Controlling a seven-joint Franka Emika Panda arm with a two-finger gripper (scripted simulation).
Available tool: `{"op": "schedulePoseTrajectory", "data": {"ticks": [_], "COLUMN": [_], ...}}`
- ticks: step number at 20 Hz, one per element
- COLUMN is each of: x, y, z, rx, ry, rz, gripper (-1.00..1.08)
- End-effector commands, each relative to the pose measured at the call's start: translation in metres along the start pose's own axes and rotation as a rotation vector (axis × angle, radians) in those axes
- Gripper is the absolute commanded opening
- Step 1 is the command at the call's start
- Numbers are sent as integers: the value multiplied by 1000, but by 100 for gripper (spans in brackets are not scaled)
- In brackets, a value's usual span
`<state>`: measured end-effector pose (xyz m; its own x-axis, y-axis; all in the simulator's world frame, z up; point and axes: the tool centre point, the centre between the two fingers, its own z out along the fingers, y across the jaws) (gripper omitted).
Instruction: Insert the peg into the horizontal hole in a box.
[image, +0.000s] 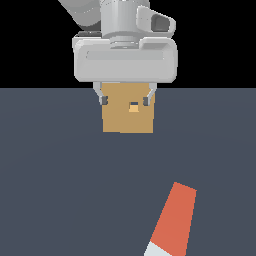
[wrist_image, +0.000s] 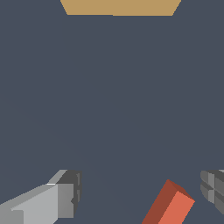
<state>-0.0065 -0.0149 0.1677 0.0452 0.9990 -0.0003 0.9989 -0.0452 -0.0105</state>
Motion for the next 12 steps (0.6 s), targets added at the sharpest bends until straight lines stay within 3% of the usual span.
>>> {"op": "schedulePoseTrajectory", "data": {"ticks": [1, 7, 12], "x": [0, -14, -49], "y": [0, 6, 17], "z": [0, 6, 22], "rx": [0, -1, -2], "ry": [0, -1, -2], "rz": [0, 32, 110], "gripper": [100, 100, 100]}}
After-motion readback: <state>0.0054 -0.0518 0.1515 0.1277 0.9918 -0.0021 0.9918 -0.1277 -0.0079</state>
